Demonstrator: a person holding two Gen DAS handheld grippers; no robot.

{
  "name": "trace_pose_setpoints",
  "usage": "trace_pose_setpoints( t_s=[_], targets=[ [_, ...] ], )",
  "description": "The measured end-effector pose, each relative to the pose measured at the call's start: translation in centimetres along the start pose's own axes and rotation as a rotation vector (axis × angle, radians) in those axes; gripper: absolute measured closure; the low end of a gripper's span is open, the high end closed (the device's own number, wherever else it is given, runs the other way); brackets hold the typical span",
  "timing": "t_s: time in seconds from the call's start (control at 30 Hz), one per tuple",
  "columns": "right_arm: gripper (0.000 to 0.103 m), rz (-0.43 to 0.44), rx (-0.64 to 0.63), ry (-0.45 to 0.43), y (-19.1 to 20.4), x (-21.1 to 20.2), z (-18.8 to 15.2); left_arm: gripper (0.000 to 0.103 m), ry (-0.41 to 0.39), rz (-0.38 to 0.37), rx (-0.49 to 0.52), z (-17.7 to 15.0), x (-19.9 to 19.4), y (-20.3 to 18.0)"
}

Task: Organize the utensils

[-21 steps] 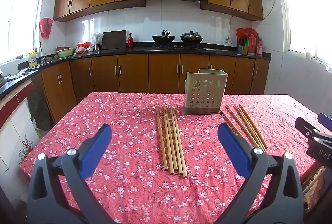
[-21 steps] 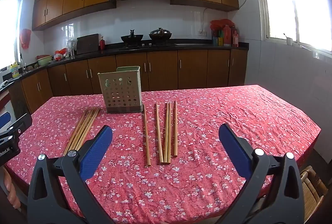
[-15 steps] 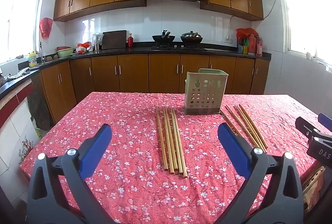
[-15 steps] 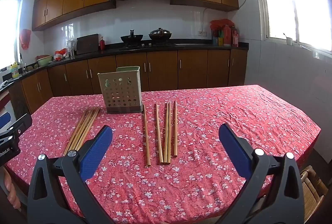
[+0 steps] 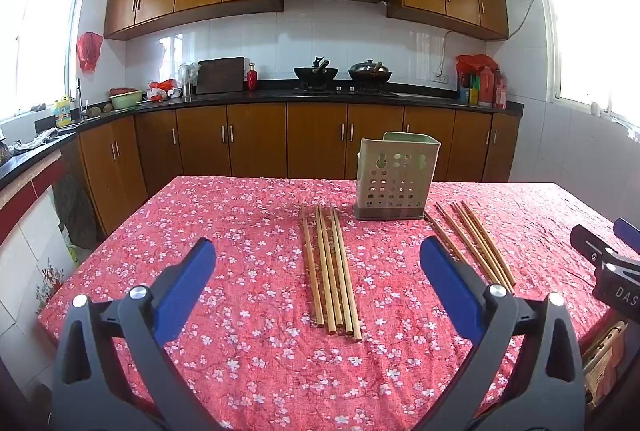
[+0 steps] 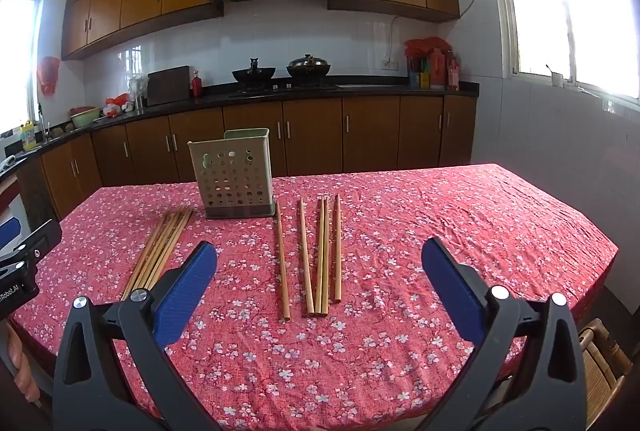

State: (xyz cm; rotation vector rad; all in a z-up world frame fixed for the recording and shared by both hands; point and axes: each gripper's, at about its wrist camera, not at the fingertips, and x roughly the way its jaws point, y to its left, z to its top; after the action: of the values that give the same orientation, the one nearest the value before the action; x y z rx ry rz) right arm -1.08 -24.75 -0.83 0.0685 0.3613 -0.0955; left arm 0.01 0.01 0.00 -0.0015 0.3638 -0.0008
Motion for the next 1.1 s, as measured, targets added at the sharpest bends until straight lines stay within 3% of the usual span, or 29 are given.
trace_pose_setpoints(
  t_s=[1.1],
  targets=[
    [0.002, 0.0, 0.0, -0.002, -0.09, -0.11, 0.03, 0.004, 0.001, 0.0, -0.002, 0.01, 0.01, -0.07]
  ],
)
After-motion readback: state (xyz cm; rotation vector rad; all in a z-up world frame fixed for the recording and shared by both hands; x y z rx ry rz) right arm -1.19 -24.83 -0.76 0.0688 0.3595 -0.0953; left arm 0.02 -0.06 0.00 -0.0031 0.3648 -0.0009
